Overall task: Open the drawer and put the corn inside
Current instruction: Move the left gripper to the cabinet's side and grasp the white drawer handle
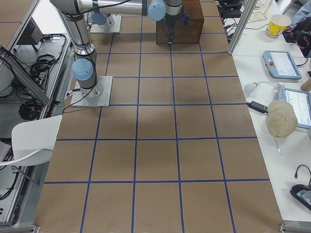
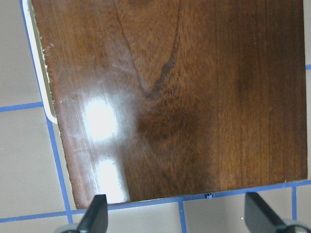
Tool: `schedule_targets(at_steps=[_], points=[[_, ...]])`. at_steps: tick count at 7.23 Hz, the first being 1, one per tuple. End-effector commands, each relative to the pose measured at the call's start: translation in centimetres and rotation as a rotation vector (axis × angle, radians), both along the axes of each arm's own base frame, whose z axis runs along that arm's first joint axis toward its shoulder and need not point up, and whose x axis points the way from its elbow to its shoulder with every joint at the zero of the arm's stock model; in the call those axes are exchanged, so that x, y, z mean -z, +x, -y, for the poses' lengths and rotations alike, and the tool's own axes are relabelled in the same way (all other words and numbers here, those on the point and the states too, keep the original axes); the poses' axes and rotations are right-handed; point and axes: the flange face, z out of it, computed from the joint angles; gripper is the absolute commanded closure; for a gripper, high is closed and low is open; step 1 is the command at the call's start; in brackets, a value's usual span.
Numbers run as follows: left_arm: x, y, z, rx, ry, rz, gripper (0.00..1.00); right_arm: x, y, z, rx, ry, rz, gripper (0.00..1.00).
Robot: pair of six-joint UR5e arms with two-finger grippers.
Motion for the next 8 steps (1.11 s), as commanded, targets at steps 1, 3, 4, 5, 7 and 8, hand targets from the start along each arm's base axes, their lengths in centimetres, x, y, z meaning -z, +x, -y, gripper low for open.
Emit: schedule_targets(at_steps=[1,3,4,5,7,8], points=[[-0.5,0.3,0.9,0.009,-0.051,0.008,0.00,0.0,0.0,0.0,0.000,0.001,0.000,0.00],[-0.2,3.9,2.1,-0.084,-0.052,-0.001,0.00,0.0,0.0,0.0,0.000,0.001,0.000,0.00],[-0.5,7.8,2.9,-0.158,-0.066,-0.087,0.00,0.0,0.0,0.0,0.000,-0.001,0.000,0.00],[-0.3,11.6,3.6,-0.231,-0.075,-0.149,0.00,0.0,0.0,0.0,0.000,-0.001,0.000,0.00],[0.9,16.3,4.1,-0.122,-0.074,-0.132,0.00,0.0,0.0,0.0,0.000,0.001,0.000,0.00],[2.6,19.4,5.1,-0.099,-0.074,-0.135,0.00,0.0,0.0,0.0,0.000,0.001,0.000,0.00]])
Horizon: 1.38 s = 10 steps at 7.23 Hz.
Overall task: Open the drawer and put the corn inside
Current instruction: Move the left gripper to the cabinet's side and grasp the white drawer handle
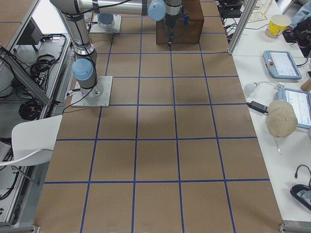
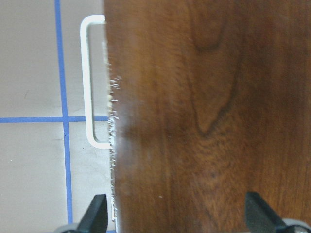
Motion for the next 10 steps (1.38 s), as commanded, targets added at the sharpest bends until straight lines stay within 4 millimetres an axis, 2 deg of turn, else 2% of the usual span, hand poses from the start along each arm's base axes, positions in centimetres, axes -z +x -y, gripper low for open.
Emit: schedule_targets(at_steps=[1,3,5,7,10], points=[[3.8,5.6,1.8,0.103,-0.003,0.000,0.00,0.0,0.0,0.0,0.000,0.000,0.000,0.00],[7.0,6.8,4.2,0.148,-0.024,0.000,0.00,0.0,0.0,0.0,0.000,-0.001,0.000,0.00],[10.3,7.9,6.2,0.264,-0.037,0.006,0.00,0.0,0.0,0.0,0.000,0.000,0.000,0.00],[13.0,7.6,7.0,0.260,-0.037,-0.077,0.00,0.0,0.0,0.0,0.000,0.000,0.000,0.00],[14.4,7.6,7.6,0.244,-0.028,-0.109,0.00,0.0,0.0,0.0,0.000,0.000,0.000,0.00]])
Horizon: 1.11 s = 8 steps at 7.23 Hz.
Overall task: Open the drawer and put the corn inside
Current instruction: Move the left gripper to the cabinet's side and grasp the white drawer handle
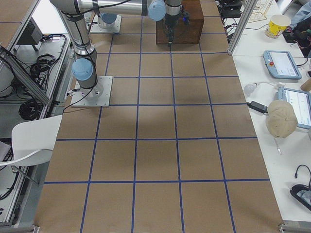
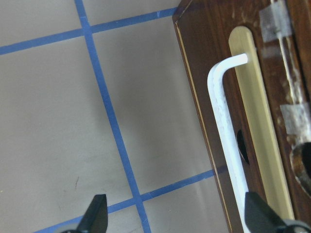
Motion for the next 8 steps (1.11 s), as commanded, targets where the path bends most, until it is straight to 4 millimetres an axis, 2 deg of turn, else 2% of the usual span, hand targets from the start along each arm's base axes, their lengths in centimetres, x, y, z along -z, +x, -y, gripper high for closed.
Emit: schedule_targets(at_steps=[1,5,8], points=[[1.1,-0.1,0.3,-0.007,0.012,-0.027,0.00,0.0,0.0,0.0,0.000,-0.001,0.000,0.00],[1.8,-0.6,0.3,-0.094,0.039,-0.083,0.00,0.0,0.0,0.0,0.000,0.000,0.000,0.00],[3.5,-0.5,0.6,-0.100,0.065,-0.104,0.00,0.0,0.0,0.0,0.000,0.000,0.000,0.00]])
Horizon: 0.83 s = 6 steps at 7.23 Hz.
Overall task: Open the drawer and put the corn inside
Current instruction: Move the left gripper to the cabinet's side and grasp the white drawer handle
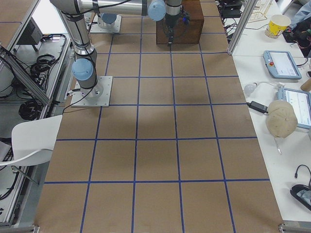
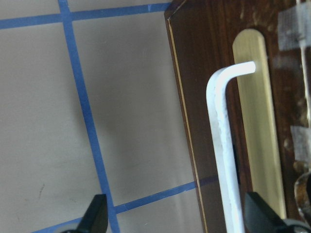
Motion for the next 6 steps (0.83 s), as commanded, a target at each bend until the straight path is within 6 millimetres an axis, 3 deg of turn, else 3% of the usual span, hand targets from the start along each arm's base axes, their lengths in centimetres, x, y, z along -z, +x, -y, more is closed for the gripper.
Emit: schedule_targets(at_steps=[1,6], points=[[1.0,0.1,0.2,-0.005,0.016,-0.010,0.00,0.0,0.0,0.0,0.000,-0.001,0.000,0.00],[2.4,0.1,0.5,-0.006,0.031,-0.032,0.00,0.0,0.0,0.0,0.000,-0.001,0.000,0.00]])
